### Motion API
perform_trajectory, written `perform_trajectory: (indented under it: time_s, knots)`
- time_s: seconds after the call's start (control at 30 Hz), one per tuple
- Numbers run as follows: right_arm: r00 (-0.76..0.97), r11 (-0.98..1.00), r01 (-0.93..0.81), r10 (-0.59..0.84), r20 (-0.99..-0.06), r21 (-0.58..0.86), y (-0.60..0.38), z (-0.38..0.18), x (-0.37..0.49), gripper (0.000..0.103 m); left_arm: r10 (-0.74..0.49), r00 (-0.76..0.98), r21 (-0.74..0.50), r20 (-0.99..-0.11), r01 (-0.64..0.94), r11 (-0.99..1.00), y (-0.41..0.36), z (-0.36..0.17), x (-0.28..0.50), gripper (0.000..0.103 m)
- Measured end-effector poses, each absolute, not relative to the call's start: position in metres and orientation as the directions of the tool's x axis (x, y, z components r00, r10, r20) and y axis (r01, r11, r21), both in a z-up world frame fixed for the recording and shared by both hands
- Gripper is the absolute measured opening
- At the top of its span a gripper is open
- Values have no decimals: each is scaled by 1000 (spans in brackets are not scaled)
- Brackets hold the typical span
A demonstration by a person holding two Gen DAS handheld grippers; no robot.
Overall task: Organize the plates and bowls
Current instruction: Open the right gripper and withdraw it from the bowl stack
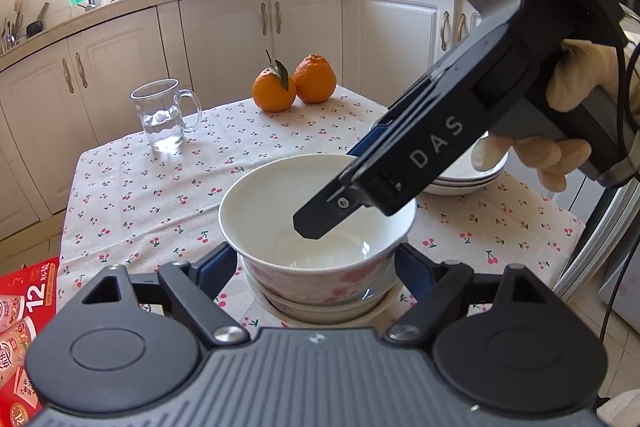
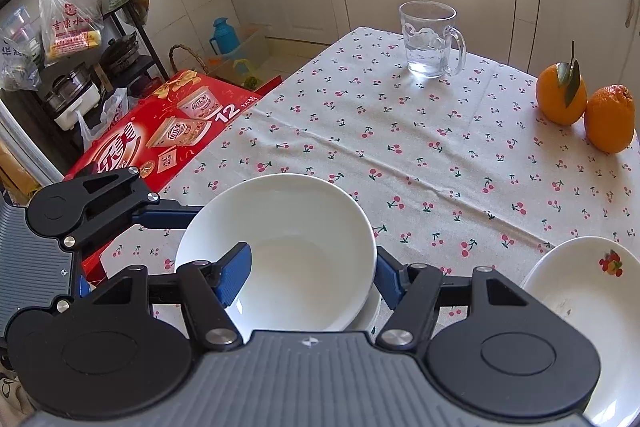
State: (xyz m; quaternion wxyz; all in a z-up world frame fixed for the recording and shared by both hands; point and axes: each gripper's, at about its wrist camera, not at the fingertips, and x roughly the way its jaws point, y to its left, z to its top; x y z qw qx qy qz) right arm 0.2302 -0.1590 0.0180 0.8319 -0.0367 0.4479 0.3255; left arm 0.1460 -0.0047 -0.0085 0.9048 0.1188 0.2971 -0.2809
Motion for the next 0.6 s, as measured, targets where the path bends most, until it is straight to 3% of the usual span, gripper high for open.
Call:
perform_trajectory:
  time_s: [0.47, 0.53, 0.6]
  knots:
    - [399, 789, -577, 498, -770, 212, -158, 10, 229, 73, -463, 623, 1, -630, 597, 802, -3, -18, 152, 89]
    - [406, 788, -582, 497, -767, 202, -157, 10, 226, 80, -466, 625, 13, -626, 606, 795, -2, -16, 148, 90]
    - [432, 792, -585, 487, -759, 175, -158, 12, 221, 96, -469, 628, 21, -621, 612, 791, 2, -13, 145, 93]
